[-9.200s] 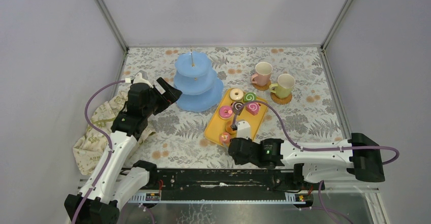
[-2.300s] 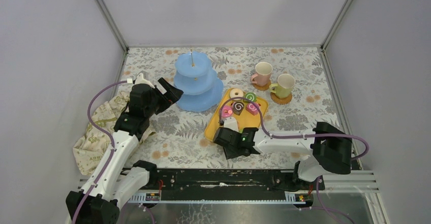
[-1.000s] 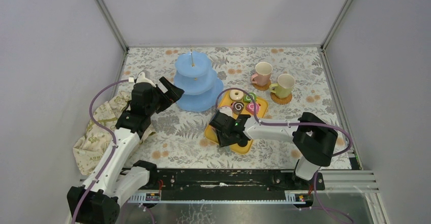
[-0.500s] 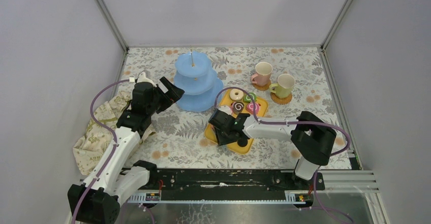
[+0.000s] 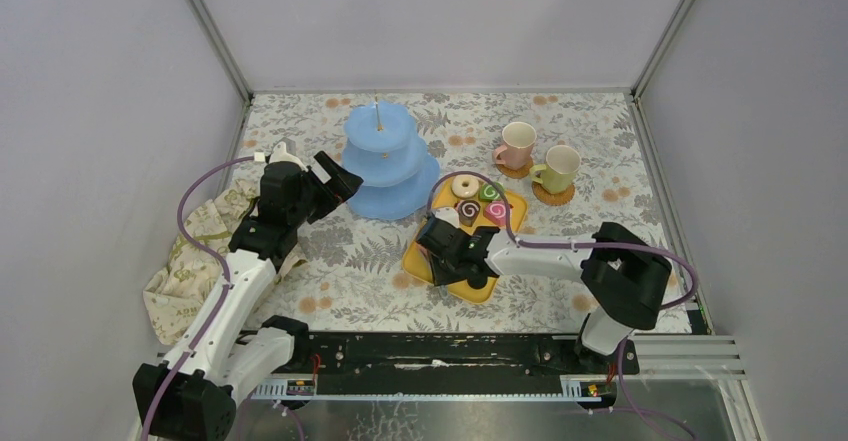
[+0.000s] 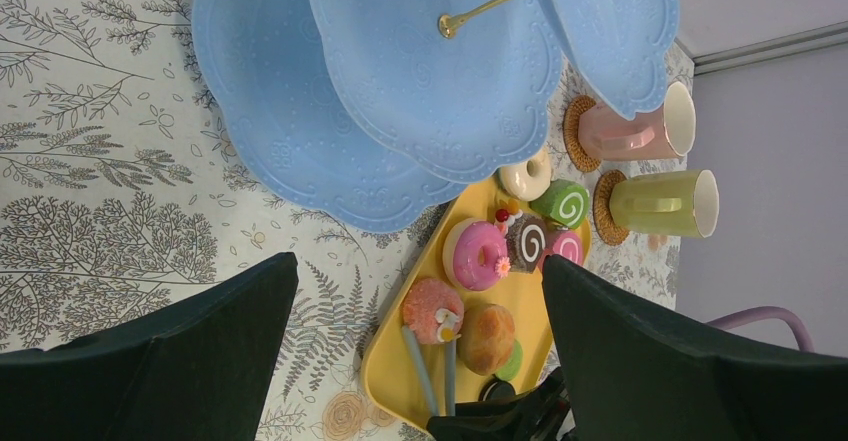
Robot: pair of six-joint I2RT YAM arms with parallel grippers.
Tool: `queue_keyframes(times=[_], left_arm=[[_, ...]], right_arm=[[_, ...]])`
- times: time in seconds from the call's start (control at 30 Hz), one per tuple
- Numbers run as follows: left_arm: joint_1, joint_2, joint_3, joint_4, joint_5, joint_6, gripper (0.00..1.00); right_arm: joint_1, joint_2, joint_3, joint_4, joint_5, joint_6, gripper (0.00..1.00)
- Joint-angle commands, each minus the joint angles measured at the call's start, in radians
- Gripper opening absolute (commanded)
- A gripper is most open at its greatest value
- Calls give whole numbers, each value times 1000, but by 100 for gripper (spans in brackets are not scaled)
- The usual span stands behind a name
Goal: Serve the afternoon tea
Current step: Pick up the desert from the tray, then place the desert on the desert table.
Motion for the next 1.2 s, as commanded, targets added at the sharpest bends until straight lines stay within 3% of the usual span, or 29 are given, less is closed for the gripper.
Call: queue_keyframes(times=[0.0, 0.6, 0.9, 1.17], left_arm=[[1, -19, -3, 53, 3, 5, 100], [1, -23, 35, 23, -26, 15, 100], [1, -20, 49, 19, -31, 21, 100], [1, -26, 58, 10, -35, 26, 100]], right_arm=[[-15, -70, -14, -28, 50, -20, 19], [13, -142, 68, -108, 43, -32, 17], [12, -81, 197, -146, 29, -54, 17], [11, 93, 389, -184, 6, -88, 17]])
